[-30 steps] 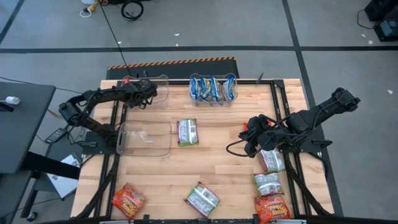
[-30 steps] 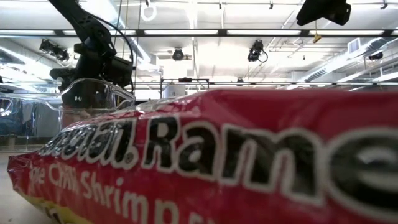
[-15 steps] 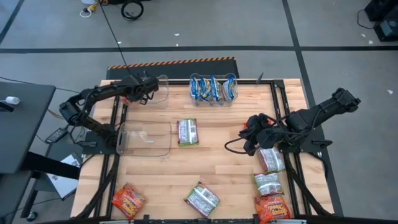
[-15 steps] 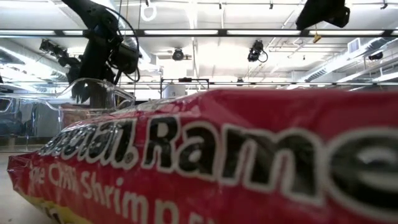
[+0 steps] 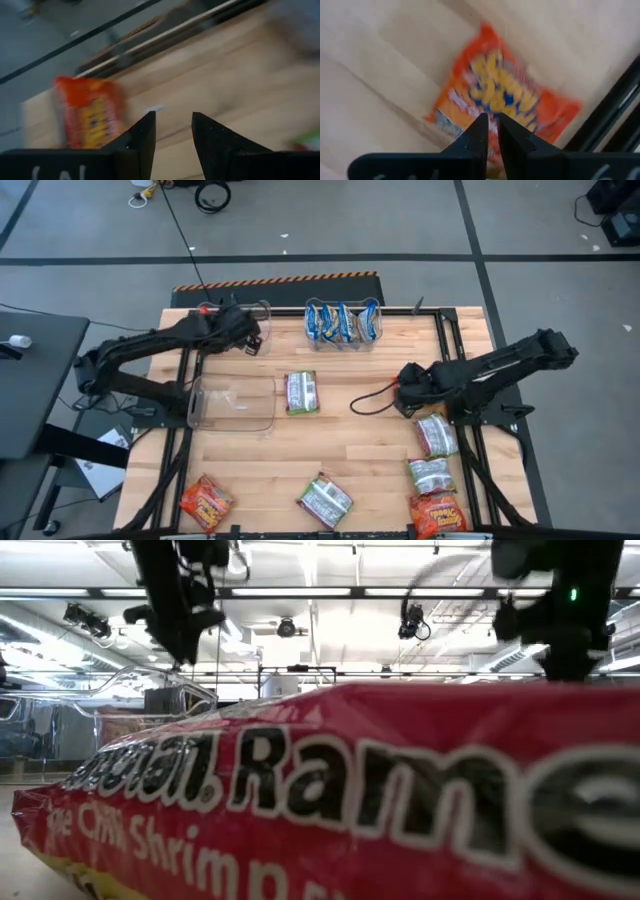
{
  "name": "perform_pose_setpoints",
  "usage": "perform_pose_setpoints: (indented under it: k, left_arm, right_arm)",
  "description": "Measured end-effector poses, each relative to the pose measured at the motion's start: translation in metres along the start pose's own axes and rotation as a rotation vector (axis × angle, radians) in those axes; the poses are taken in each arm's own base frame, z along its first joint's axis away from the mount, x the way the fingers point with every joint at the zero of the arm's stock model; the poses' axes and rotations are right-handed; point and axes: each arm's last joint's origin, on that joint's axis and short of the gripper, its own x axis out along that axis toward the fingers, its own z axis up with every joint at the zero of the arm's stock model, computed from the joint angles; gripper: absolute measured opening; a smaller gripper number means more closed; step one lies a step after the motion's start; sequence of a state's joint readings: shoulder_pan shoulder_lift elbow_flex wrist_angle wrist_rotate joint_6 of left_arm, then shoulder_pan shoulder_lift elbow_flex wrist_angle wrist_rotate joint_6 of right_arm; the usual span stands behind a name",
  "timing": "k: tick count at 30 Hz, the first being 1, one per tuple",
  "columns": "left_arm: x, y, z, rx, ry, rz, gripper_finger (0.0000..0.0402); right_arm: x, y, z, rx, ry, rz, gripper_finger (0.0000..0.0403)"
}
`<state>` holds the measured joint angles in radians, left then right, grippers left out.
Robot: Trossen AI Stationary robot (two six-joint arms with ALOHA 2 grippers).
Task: Sort Maruchan noodles
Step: Put the orange noodle pack into the top left transparent bin
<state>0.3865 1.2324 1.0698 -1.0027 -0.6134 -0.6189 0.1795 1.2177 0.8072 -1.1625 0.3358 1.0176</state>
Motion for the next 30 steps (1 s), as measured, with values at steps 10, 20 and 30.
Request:
perform_pose_setpoints:
  k: [10,20,30]
  left_arm:
    - [-0.043,-0.031,-0.011,0.086,-0.157,-0.316,0.0133]
    - [-0.071,-0.057,-0.030,0.232,-0.170,-0.586,0.0133]
    - [-0.082,-0.090,-0.061,0.084,-0.137,-0.921,0.0133]
  right_arm:
    - [0.045,-0.011,0.011,0.313,0.183,-0.132,0.0032]
    - [0.045,0.031,0.025,0.187,0.137,0.097,0.0009]
    - [0.008,0.106,0.016,-0.138,-0.095,0.664,0.0009]
